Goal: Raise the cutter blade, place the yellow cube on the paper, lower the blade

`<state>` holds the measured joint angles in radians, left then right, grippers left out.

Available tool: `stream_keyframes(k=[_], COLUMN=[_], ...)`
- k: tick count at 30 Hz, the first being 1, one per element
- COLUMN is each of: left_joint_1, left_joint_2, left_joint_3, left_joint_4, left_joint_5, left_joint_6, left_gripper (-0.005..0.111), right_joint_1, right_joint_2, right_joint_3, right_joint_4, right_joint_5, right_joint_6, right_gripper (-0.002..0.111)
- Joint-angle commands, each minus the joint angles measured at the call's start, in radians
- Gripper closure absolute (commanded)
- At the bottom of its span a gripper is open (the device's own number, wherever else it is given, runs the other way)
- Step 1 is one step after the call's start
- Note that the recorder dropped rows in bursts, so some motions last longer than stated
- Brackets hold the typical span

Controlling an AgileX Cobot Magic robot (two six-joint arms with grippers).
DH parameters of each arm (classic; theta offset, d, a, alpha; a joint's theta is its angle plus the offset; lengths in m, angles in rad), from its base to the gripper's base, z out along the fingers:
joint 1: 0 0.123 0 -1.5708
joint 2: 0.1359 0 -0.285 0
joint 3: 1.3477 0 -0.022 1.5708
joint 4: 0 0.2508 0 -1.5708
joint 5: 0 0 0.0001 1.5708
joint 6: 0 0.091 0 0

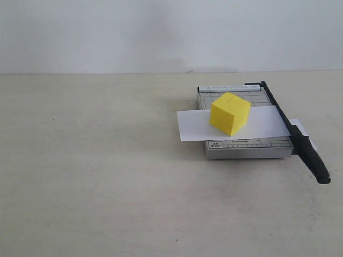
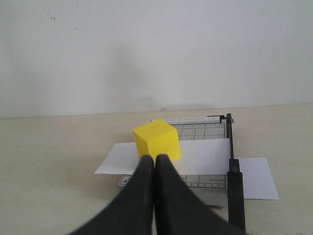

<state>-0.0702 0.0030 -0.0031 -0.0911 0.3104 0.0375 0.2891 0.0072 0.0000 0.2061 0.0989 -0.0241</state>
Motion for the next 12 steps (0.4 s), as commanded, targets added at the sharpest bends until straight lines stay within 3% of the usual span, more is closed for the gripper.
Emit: stream_keyframes(k=[1,12], left_joint_1=[0.002,0.002], left_joint_2=[-0.003,-0.003], left_joint_3=[0.003,0.003], left_joint_4=[0.000,0.000], left_joint_5=[-0.004,-0.004], left_joint_6=[0.006,0.006], left_gripper=[0.102,0.102], right_joint_1=[0.000,0.000], right_joint_2=[-0.007,-0.007], right_joint_3=[0.000,0.000], right_joint_4=[-0.001,-0.003], right_joint_5=[0.001,-0.006], right_joint_6=[-0.002,-0.002], right_gripper=[0.108,0.108])
